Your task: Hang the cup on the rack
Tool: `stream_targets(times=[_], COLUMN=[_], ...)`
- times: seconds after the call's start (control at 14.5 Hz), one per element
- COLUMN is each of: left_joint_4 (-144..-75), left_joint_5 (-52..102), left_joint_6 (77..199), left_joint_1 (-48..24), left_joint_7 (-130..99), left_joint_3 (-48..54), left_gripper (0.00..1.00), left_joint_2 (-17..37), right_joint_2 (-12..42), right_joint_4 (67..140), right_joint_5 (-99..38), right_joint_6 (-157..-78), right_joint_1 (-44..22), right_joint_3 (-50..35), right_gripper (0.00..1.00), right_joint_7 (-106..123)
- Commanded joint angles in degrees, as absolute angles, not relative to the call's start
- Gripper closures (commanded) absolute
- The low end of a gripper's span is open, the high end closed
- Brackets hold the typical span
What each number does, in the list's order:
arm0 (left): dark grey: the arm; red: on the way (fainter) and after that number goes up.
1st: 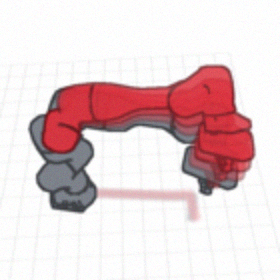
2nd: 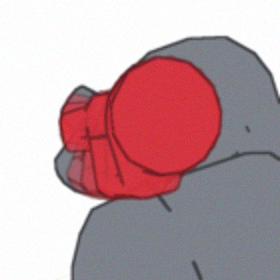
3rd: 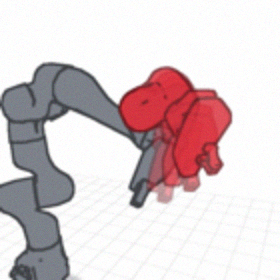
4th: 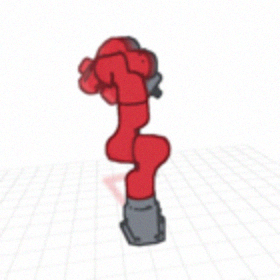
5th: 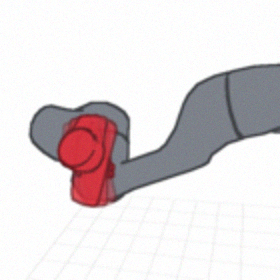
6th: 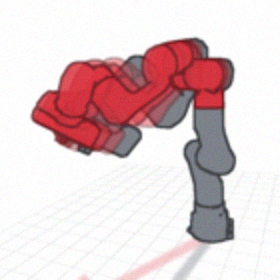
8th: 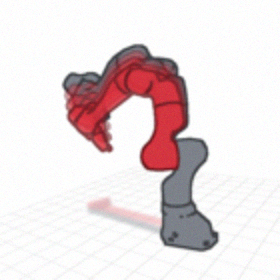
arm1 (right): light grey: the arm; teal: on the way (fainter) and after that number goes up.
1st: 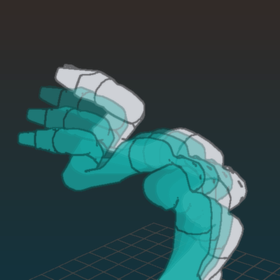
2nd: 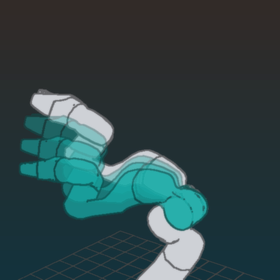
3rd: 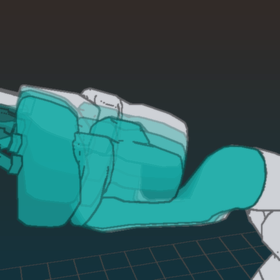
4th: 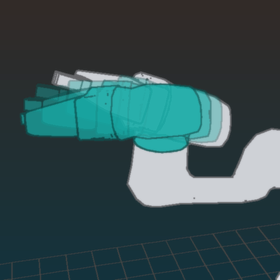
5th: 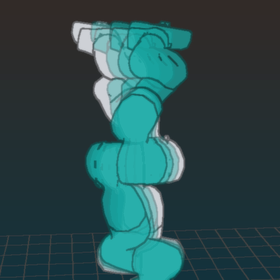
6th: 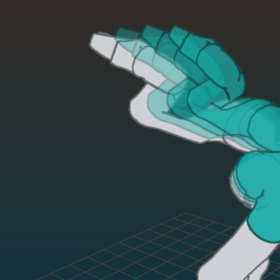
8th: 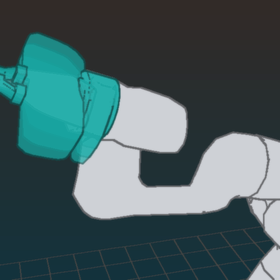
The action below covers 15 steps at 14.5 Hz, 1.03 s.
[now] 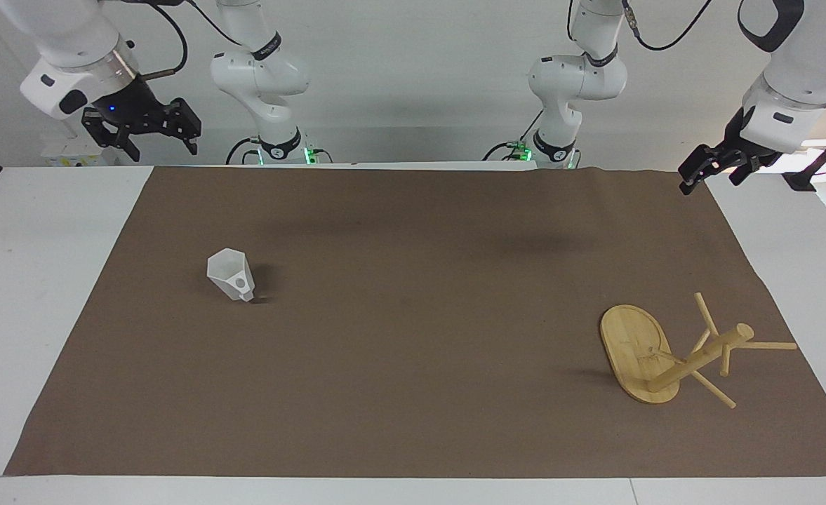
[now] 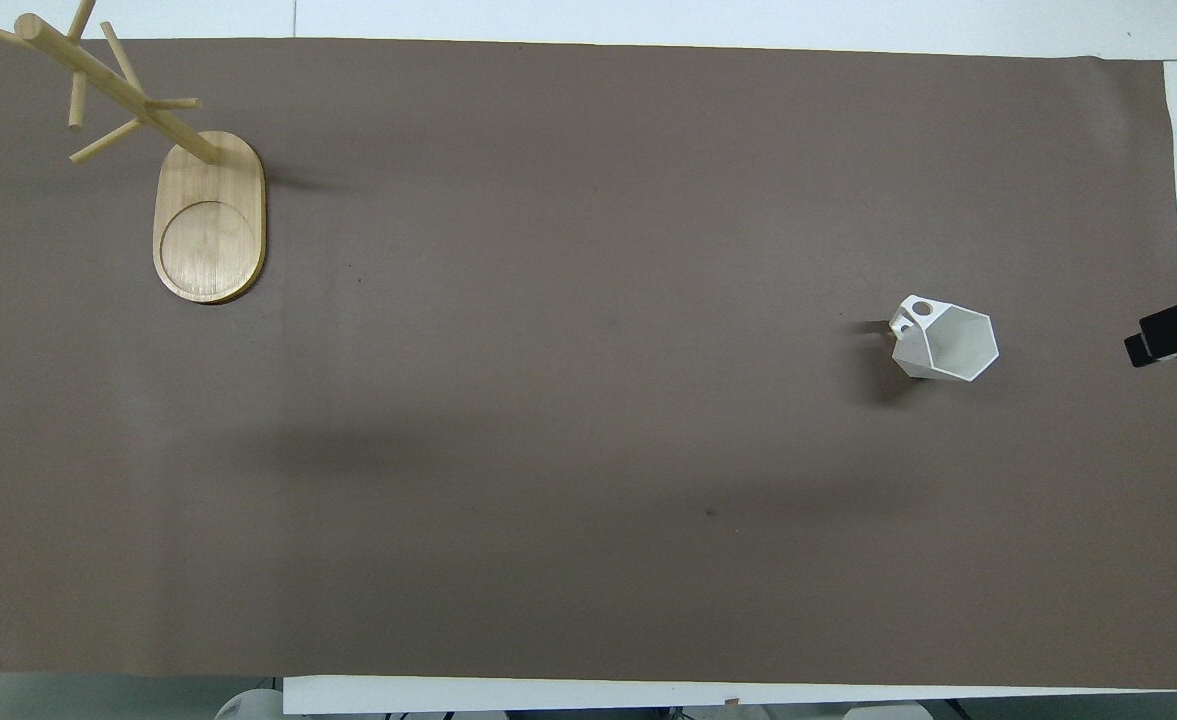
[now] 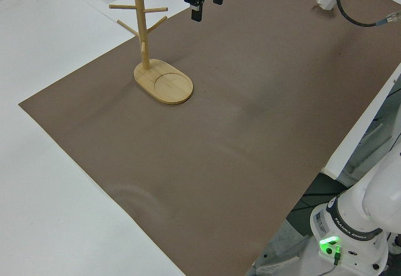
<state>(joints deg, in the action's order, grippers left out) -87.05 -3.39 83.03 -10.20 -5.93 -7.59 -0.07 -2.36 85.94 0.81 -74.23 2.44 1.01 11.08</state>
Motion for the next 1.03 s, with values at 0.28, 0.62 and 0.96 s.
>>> stream_targets(times=[0.28,0.62,0.96], left_joint_4=[-88.5,-88.5,-88.5], left_joint_5=[-4.0,-4.0,-4.0], left_joint_6=[83.2,83.2,83.2], left_joint_1=[-10.4,-10.4,-10.4], left_joint_7=[-5.9,-5.9,-5.9], left_joint_3=[-7.7,-7.7,-7.7], left_gripper=[0.0,0.0,0.0], left_joint_2=[-1.3,-1.3,-1.3], right_joint_2=[-2.9,-2.6,8.6], right_joint_4=[87.2,89.2,87.0], right_joint_5=[1.1,0.4,-12.8], right_joint_6=[-74.9,-79.0,-83.1], right_joint_1=[3.3,5.8,19.1], right_joint_3=[0.6,1.1,1.1], right_gripper=[0.0,0.0,0.0], right_joint_7=[10.1,36.6,76.6])
